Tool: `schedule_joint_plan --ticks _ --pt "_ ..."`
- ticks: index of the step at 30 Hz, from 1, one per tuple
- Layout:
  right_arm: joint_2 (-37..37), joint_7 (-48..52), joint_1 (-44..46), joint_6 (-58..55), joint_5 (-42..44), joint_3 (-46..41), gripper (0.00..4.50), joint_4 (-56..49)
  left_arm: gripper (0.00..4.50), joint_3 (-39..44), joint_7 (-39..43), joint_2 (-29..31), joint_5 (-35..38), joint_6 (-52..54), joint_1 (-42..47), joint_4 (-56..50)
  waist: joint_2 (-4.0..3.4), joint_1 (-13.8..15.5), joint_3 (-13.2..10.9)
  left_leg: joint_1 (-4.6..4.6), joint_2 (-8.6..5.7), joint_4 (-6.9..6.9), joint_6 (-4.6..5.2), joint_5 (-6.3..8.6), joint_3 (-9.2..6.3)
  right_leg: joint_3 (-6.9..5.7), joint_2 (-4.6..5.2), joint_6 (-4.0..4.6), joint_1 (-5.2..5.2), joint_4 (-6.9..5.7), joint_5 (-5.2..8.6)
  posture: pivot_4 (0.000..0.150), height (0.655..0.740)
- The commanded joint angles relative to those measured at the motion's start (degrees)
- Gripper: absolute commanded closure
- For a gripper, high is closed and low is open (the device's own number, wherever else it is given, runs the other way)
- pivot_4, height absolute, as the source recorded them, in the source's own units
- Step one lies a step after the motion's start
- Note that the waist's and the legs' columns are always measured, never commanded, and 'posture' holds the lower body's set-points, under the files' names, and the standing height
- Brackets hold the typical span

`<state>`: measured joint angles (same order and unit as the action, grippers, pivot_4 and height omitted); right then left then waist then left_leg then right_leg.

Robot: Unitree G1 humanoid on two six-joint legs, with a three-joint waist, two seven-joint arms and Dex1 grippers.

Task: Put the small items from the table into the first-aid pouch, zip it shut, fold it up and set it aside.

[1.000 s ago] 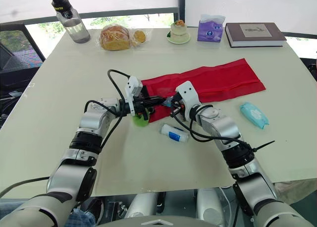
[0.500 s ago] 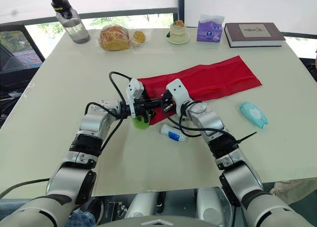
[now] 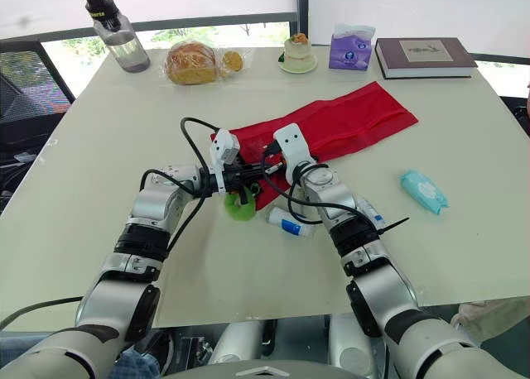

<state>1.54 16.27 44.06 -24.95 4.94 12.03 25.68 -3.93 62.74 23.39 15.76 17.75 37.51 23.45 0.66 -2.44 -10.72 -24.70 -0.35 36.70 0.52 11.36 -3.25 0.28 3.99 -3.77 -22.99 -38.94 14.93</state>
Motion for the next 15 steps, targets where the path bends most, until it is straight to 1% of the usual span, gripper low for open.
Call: schedule_joint_plan --ticks 1,5,7,10,15 --pt "-2.5 3.7 -0.8 -1.5 -0.2 0.8 4.39 -8.9 4.50 -0.1 1.1 0.9 0.1 -0.4 -0.6 -1.6 0.00 0.0 0.0 -0.01 0.00 0.00 0.00 0.00 -0.01 0.00 0.00 0.00 0.00 0.01 0.00 0.150 0.7332" --pt "-7.6 10.0 -6.0 -6.2 2.0 2.0 4.39 -21.9 4.50 0.4 1.8 2.9 0.2 -0.3 -1.1 -2.3 -0.01 0.1 0.0 -0.03 -0.01 -0.02 0.00 0.00 -0.05 -0.03 0.00 0.00 -0.01 0.02 0.00 0.150 0.7332" --pt "-9.5 8.7 -8.6 -6.9 1.3 0.8 4.39 -28.0 4.50 0.2 2.3 4.1 0.1 -0.4 -1.5 -3.0 -0.01 0.0 0.0 -0.02 -0.01 -0.04 0.00 0.00 -0.07 -0.03 0.01 0.00 -0.01 0.02 0.00 0.150 0.7332" --pt "-12.6 10.3 -13.1 -8.1 2.8 -0.2 4.39 -36.8 4.50 0.0 3.3 6.1 -0.2 -1.0 -2.0 -3.2 -0.01 0.1 0.0 0.00 -0.01 -0.07 0.00 0.00 -0.10 -0.05 0.00 0.00 -0.01 0.00 0.00 0.150 0.7332" --pt "-16.7 12.8 -20.1 -7.7 5.9 -3.1 4.39 -47.2 4.50 -0.6 5.1 9.4 -2.0 -3.8 -1.8 -1.4 0.00 0.2 0.0 0.02 0.01 -0.12 0.00 0.00 -0.09 -0.09 -0.01 0.01 0.00 0.03 0.02 0.150 0.7332"
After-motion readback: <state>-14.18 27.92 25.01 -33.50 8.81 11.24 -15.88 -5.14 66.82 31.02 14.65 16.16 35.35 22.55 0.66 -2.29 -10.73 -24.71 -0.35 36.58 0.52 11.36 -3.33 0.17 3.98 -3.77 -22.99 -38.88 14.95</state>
